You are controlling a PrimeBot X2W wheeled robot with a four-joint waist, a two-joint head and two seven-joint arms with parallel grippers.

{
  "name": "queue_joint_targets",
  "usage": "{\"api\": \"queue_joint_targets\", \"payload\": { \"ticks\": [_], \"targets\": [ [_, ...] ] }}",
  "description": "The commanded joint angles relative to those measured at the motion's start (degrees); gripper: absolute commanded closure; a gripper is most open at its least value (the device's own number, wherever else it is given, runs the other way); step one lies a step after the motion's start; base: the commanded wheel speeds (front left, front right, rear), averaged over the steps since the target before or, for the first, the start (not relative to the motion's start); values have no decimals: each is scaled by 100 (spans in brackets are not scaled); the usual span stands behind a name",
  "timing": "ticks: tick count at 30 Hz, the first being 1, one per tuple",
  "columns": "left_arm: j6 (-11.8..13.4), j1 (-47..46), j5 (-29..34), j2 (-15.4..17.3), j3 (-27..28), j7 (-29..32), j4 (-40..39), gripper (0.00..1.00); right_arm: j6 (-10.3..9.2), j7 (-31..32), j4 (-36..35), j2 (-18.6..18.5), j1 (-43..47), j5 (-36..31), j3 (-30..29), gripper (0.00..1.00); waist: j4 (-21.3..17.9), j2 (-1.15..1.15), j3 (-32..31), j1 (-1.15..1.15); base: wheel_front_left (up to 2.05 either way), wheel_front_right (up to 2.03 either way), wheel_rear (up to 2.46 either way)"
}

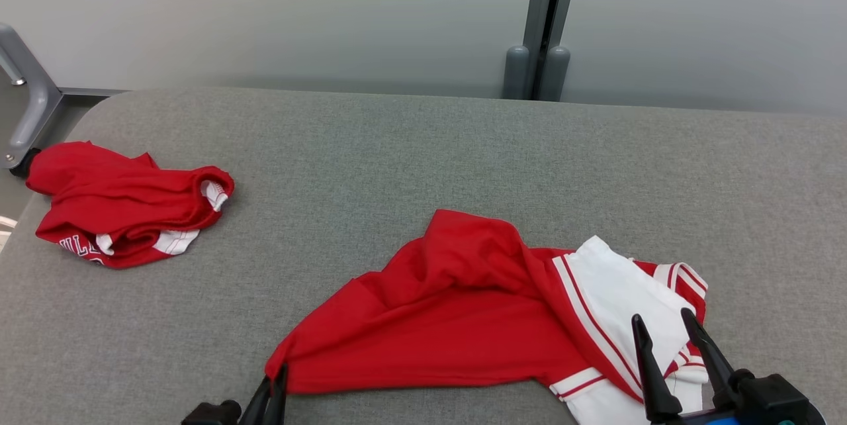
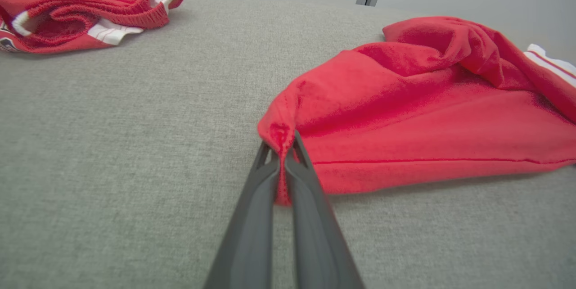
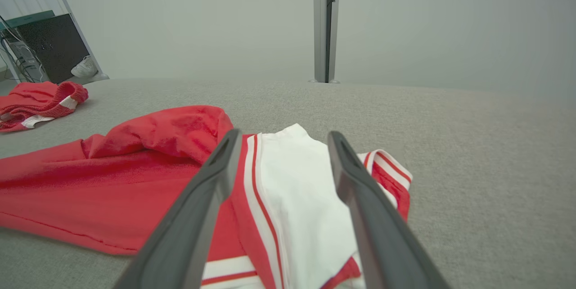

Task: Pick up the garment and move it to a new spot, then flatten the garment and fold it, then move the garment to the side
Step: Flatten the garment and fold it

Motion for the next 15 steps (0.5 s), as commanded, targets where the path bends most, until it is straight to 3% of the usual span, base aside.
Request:
{"api": "queue_joint_targets", "payload": {
  "ticks": [1, 2, 9, 15],
  "targets": [
    [37, -15, 14, -1, 53, -17, -65, 42, 1, -24, 10, -5, -52, 46, -14, 0, 4, 1, 0, 0, 0, 0, 0],
    [74, -45, 32, -16, 137, -22, -292, 0, 1, -24, 22, -6, -49, 54, -16, 0, 9, 1, -1, 0, 0, 0, 0],
    [137, 175, 240, -190, 572, -17, -1518, 0, 1, -24, 4, -41, -1, 54, -184, 0, -76, 1, -102, 0, 0, 0, 0],
    [116, 61, 481, -272, 617, -16, -2015, 0, 1, -23, -162, -27, 28, 0, -354, 0, -250, 1, -214, 0, 0, 0, 0]
  ]
}}
